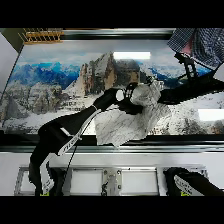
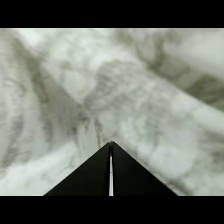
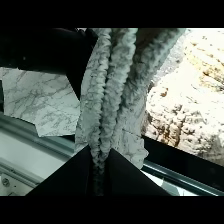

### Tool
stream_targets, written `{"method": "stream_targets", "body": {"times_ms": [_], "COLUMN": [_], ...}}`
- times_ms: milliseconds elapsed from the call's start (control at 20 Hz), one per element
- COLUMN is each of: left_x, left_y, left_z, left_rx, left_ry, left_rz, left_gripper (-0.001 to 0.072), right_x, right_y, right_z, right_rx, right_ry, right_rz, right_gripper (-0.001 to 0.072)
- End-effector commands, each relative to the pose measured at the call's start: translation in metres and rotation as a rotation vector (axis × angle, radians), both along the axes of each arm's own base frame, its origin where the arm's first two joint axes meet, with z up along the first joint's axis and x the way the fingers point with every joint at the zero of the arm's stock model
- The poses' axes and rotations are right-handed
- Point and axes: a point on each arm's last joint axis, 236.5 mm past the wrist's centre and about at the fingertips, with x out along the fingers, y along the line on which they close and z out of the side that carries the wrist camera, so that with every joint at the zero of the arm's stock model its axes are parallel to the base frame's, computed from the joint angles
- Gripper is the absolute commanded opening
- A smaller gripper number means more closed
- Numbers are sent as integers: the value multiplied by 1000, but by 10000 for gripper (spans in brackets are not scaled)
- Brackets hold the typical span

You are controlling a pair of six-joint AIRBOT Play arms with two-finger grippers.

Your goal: Fold the clothes and pants, and hang the long-sleeved shirts on hangers.

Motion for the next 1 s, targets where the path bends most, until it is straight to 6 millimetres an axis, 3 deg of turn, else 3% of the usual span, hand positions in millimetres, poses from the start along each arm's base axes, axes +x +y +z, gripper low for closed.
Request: {"method": "stream_targets", "body": {"times_ms": [0,150,350,500,700,750,800,850,900,950], "left_x": [35,74,120,139,144,143,142,141,139,136], "left_y": [38,88,161,219,275,285,294,300,305,310], "left_z": [32,62,113,151,193,201,208,215,220,222], "left_rx": [17,51,23,13,7,11,22,20,17,14], "left_ry": [-63,-150,-218,-261,-312,-326,-343,-356,-367,-377], "left_rz": [48,122,276,380,473,482,493,503,517,532], "left_gripper": [6,6,6,6,6,6,6,6,6,6], "right_x": [1,1,-1,-8,-26,-35,-45,-57,-66,-68], "right_y": [13,32,79,131,215,238,257,274,283,285], "right_z": [3,5,-1,-22,-74,-90,-105,-117,-122,-123], "right_rx": [11,22,46,56,55,51,46,44,39,34], "right_ry": [-21,-43,-59,-47,-29,-34,-38,-38,-49,-57], "right_rz": [22,51,123,223,375,428,480,526,564,575], "right_gripper": [22,22,22,22,26,70,302,614,676,676]}}
